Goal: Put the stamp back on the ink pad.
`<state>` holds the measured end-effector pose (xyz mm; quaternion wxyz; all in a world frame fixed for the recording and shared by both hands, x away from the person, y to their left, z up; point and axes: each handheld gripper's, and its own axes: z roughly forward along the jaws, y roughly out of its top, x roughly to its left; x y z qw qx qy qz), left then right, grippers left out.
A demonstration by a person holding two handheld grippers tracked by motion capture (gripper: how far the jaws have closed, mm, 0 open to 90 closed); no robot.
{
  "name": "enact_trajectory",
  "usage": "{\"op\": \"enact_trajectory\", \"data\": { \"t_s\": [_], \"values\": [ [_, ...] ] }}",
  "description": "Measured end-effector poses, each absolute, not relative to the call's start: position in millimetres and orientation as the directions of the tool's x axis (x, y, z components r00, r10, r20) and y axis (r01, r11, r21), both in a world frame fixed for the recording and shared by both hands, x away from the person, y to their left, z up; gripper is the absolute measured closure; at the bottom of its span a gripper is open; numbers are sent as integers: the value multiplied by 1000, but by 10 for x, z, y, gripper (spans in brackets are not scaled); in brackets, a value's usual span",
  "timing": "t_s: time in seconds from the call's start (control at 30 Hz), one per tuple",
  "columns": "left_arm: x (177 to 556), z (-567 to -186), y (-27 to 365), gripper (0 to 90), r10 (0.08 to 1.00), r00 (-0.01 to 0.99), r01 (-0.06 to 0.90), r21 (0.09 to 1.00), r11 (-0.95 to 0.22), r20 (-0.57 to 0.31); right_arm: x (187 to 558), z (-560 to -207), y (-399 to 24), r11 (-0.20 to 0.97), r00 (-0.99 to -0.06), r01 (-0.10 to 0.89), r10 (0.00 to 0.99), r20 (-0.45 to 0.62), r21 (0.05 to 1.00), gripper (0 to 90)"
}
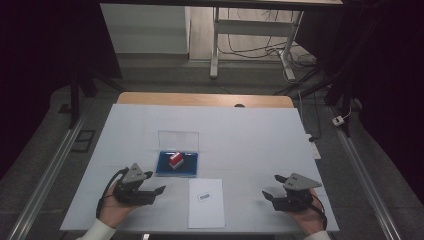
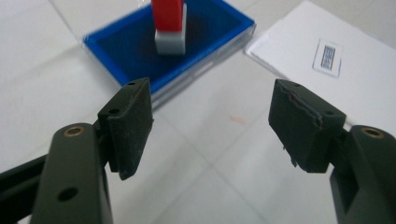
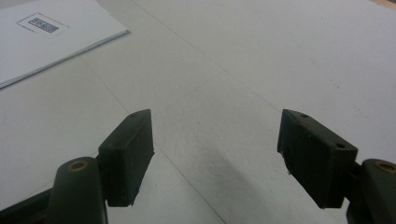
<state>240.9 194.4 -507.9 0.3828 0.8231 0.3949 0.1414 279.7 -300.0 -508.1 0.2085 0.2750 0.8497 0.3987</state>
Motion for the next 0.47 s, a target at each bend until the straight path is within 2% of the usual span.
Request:
{"op": "enact_trajectory", "data": {
  "t_s": [0.47],
  "values": [
    [2374,-5128,1998,314,761,644,551,737,-392,-76,2784,-5058,-3028,519,-755,281,638,-148,807,275]
  ]
}}
